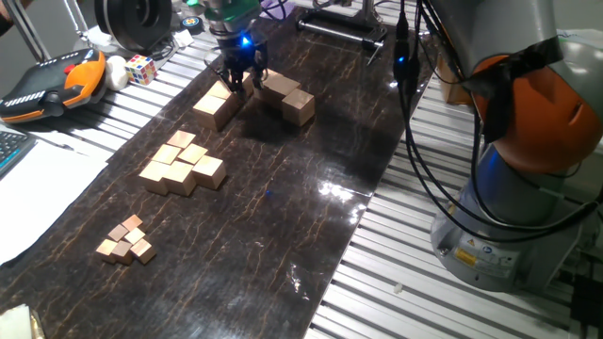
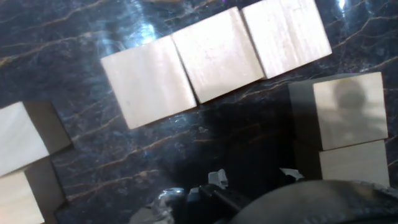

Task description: Stack the blocks into a pyramid shape

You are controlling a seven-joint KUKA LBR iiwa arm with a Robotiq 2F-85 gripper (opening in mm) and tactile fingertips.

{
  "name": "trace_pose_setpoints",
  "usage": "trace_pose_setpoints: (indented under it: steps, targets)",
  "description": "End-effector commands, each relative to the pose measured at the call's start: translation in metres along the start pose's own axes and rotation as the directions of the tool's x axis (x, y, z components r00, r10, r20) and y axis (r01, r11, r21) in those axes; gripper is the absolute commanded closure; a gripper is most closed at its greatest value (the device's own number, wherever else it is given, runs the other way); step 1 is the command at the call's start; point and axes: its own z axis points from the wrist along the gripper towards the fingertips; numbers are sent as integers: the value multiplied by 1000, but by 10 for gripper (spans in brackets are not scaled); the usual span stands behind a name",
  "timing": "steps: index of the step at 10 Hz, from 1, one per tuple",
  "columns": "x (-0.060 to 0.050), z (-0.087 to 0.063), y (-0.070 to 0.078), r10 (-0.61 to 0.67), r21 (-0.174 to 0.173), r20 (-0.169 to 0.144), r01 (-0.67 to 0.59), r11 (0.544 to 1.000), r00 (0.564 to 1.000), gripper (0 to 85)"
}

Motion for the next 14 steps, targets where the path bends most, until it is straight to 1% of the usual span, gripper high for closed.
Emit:
trace_pose_setpoints:
  steps: [1, 2, 3, 6, 7, 9, 10, 11, 12, 13, 14]
  targets:
    - [0, 0, 0, 10, -7, 0, -10, 1000, 1000, 367]
    - [0, 0, 0, 18, -11, -10, -18, 1000, 1000, 343]
    - [0, 0, 0, 24, -12, -14, -24, 1000, 1000, 317]
    - [0, 0, 0, 23, -9, -8, -23, 1000, 1000, 263]
    - [0, 0, 0, 33, -14, -25, -33, 999, 999, 230]
    - [1, 0, -1, 43, -11, -55, -44, 999, 998, 150]
    - [6, -1, -7, 37, -7, -60, -38, 999, 998, 120]
    - [14, 1, -14, 37, -2, -53, -37, 999, 998, 100]
    - [21, 5, -22, 35, -1, -41, -35, 999, 999, 93]
    - [28, 10, -29, 22, 14, -22, -22, 1000, 1000, 83]
    - [33, 12, -36, 11, 25, -17, -11, 1000, 1000, 77]
